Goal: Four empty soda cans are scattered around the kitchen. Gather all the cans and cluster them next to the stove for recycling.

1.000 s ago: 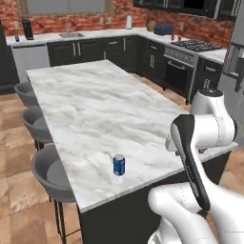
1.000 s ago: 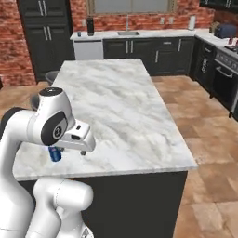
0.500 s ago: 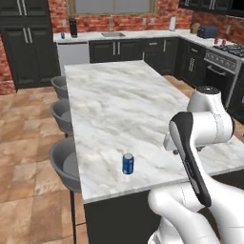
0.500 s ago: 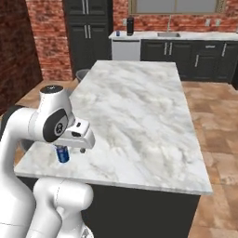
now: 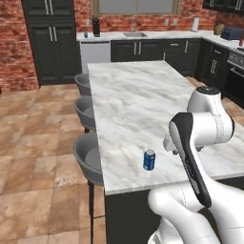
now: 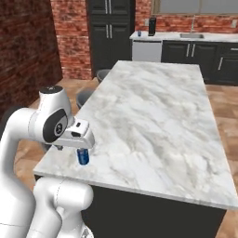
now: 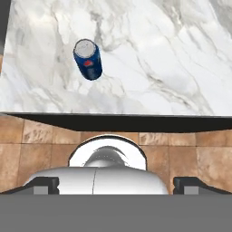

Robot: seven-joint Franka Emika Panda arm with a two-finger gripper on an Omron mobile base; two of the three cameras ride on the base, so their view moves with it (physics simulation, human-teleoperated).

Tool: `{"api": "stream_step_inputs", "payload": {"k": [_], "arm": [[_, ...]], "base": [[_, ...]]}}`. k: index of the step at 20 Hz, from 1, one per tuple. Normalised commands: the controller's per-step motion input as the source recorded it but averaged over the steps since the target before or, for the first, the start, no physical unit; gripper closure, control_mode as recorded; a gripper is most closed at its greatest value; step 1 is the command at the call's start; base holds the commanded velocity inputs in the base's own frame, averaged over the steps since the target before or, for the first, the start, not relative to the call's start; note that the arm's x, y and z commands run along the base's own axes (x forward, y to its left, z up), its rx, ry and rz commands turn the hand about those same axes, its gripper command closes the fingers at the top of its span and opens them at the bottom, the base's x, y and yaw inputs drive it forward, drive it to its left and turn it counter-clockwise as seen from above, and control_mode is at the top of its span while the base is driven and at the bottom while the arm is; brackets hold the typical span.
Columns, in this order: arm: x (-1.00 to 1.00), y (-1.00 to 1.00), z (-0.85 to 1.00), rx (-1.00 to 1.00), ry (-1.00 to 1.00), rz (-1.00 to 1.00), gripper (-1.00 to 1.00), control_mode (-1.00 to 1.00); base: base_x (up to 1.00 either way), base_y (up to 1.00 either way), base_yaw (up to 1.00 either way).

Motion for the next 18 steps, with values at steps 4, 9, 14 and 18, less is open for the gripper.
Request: {"api": "stream_step_inputs", "payload": {"k": [4,9,14,18], "arm": [[0.0,0.0,0.0,0.0,0.0,0.0,-1.0,1.0],[0.0,0.0,0.0,0.0,0.0,0.0,-1.0,1.0],[0.0,0.0,0.0,0.0,0.0,0.0,-1.0,1.0],[0.0,0.0,0.0,0.0,0.0,0.0,-1.0,1.0]], "base": [[0.19,0.6,0.01],[0.39,0.16,-0.03],[0.4,0.0,-0.06],[0.24,-0.01,-0.06]]}}
